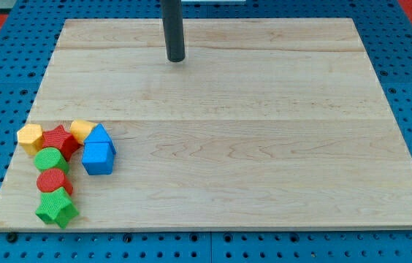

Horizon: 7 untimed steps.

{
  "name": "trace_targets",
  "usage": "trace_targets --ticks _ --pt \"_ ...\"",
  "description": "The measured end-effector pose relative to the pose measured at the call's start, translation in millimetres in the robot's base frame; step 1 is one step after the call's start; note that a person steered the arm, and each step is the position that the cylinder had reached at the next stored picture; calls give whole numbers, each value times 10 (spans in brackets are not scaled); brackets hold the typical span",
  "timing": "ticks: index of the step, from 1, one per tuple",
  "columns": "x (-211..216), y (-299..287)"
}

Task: Slide the green star to the bottom center

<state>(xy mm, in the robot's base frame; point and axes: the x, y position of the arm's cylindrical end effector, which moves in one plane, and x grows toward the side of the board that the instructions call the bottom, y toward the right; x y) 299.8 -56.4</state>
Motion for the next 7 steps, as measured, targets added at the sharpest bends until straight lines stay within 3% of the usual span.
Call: trace_targets --ticks 3,4,5,7 --pt "-13 -100" --pt "-71 -1169" --pt "424 -2261" --pt "677 -2481"
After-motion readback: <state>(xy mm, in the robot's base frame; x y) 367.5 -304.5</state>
